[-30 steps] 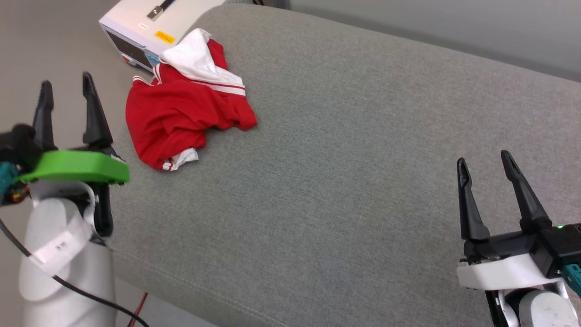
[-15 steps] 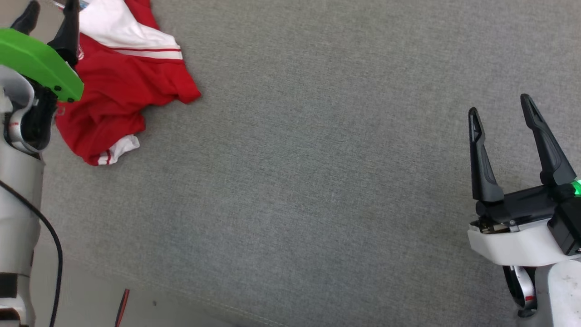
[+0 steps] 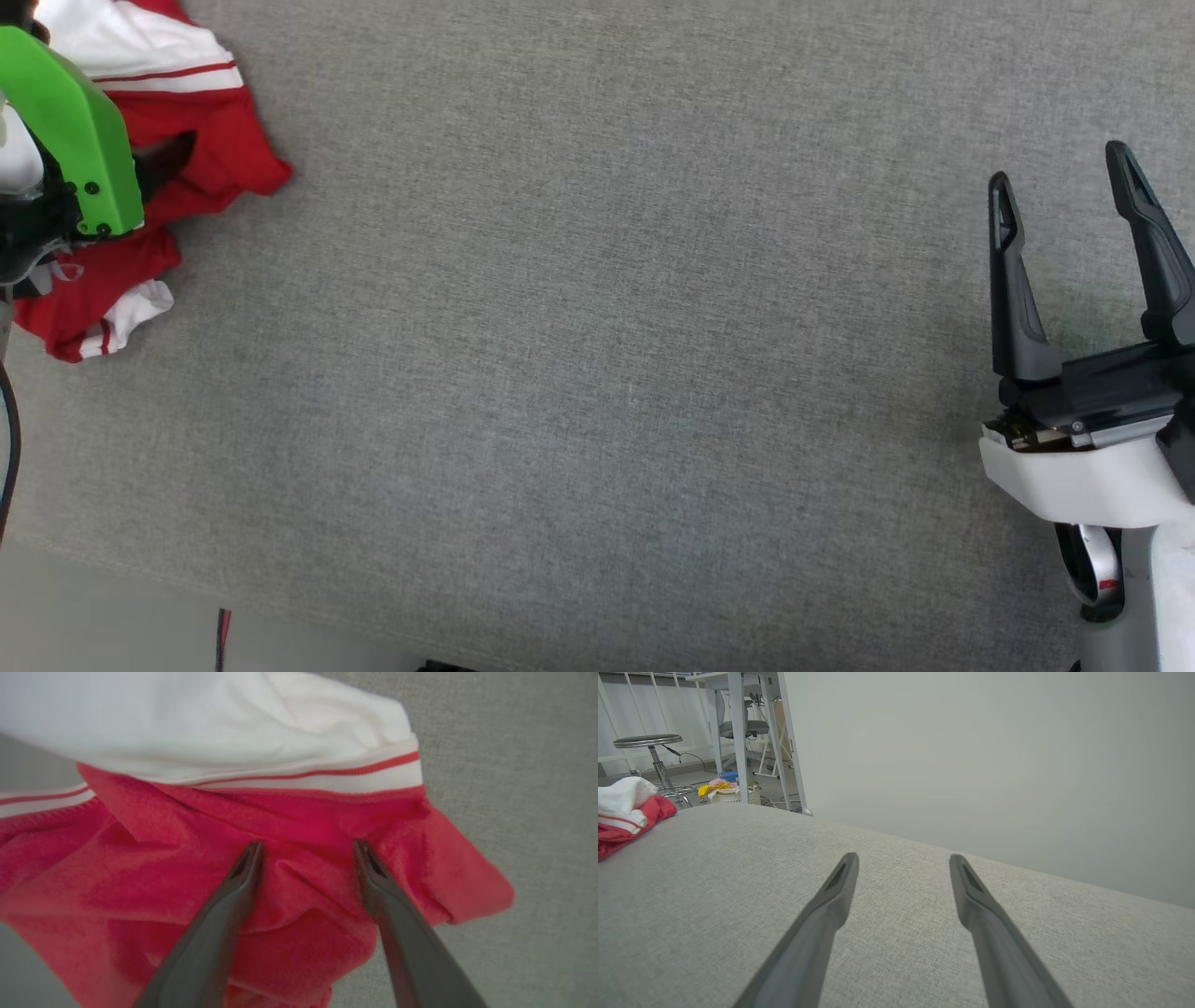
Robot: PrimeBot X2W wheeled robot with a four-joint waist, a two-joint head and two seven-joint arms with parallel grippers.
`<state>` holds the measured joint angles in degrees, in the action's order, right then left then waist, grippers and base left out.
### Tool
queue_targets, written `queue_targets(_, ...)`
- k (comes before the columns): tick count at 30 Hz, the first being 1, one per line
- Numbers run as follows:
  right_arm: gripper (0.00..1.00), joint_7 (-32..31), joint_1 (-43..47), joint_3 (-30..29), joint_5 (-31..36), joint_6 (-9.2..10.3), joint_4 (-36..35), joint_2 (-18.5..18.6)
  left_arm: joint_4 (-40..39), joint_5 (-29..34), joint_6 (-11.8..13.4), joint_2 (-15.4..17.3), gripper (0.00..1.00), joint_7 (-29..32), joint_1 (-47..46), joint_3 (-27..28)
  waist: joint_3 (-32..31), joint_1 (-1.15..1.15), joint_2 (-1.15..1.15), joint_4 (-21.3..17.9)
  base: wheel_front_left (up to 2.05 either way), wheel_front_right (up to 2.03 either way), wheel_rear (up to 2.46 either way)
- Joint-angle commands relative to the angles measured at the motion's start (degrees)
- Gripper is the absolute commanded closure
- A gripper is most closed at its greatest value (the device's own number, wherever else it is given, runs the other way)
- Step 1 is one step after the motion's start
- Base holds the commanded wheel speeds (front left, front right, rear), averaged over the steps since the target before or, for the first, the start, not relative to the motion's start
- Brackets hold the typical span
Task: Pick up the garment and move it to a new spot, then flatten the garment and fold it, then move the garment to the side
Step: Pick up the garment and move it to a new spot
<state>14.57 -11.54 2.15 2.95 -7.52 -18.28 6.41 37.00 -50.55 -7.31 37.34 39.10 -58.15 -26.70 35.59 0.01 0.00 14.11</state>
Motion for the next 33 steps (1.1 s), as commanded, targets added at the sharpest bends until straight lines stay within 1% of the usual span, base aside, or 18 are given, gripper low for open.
queue_targets(1, 0.0, 0.43, -1.17, -0.16, 0.42, 0.03, -0.39, 0.29, 0.32, -0.05, -0.17, 0.82, 0.0, 0.66, -1.08, -0.91, 2.04, -0.01, 0.0, -1.6, 0.0, 0.0, 0.0)
queue_targets(6, 0.0, 0.43, -1.91, -0.36, 0.35, 0.03, -0.51, 0.39, 2.13, -0.39, -0.17, 0.31, 0.0, 4.31, -0.94, -5.76, 3.34, -0.01, 0.0, -1.77, 0.0, 0.0, 0.0)
queue_targets(11, 0.0, 0.43, -2.7, -0.24, 0.13, 0.03, -0.35, 0.35, 3.47, -1.63, -0.17, -0.93, 0.0, 4.15, -0.48, -9.03, 3.95, -0.01, 0.0, -1.66, 0.0, 0.0, 0.0)
queue_targets(12, 0.0, 0.43, -2.81, -0.33, -0.13, 0.03, -0.04, 0.27, 3.84, -2.61, -0.17, -1.08, 1.0, 3.32, -0.21, -11.1, 3.38, -0.01, 0.0, -1.36, 0.0, 0.0, 0.0)
queue_targets(15, 0.0, 0.43, -2.59, -0.61, -0.6, 0.03, 0.25, 0.01, 3.63, -3.26, -0.17, -0.36, 1.0, 0.88, -0.79, -12.29, 1.91, -0.01, 0.0, -0.89, 0.0, 0.0, 0.0)
queue_targets(18, 0.0, 0.43, -2.13, -0.82, -1.11, 0.03, 0.69, -0.46, 2.86, -4.67, -0.17, 0.27, 1.0, -3.29, -1.7, -12.14, -0.29, -0.01, 0.0, -0.52, 0.0, 0.0, 0.0)
queue_targets(23, 0.0, 0.43, -0.92, -0.83, -2.06, 0.03, 1.75, -1.58, -1.47, -6.67, -0.17, 2.66, 1.0, -9.39, -3.31, -13.18, -5.7, -0.01, 0.0, -0.21, 0.0, 0.0, 0.0)
queue_targets(27, 0.0, 0.43, 0.39, -1.08, -2.91, 0.03, 2.51, -2.53, -5.97, -5.79, -0.17, 4.75, 1.0, -12.18, -4.88, -15.84, -9.42, -0.01, 0.0, -0.44, 0.0, 0.0, 0.0)
queue_targets(33, 0.0, 0.43, 2.18, -1.69, -4.0, 0.03, 3.09, -3.34, -12.71, -3.73, -0.17, 5.72, 1.0, -14.54, -8.25, -20.32, -13.37, -0.01, 0.0, -2.37, 0.0, 0.0, 0.0)
